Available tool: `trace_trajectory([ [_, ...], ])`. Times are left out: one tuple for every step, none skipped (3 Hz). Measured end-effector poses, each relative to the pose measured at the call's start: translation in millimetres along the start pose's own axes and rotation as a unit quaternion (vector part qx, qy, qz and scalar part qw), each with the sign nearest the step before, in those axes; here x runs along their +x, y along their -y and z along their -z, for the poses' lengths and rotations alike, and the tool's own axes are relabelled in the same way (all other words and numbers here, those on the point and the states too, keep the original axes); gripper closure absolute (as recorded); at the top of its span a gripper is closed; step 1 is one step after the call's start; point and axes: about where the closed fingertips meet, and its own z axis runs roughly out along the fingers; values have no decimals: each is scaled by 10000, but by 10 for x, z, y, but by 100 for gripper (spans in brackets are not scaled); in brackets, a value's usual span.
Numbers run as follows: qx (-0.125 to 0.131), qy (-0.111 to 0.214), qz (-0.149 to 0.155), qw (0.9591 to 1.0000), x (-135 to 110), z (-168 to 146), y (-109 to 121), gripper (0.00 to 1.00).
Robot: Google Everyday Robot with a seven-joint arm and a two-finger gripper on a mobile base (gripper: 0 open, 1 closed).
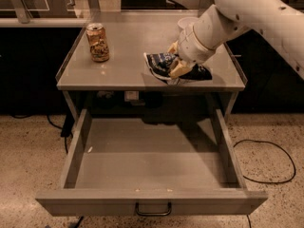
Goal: Pick blue chip bag from top drawer and place on counter
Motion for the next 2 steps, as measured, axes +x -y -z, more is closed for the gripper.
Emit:
trace_trajectory([
  [-119,39,200,9997,-11,-283,200,100],
  [-199,9,375,9991,-29,-632,448,100],
])
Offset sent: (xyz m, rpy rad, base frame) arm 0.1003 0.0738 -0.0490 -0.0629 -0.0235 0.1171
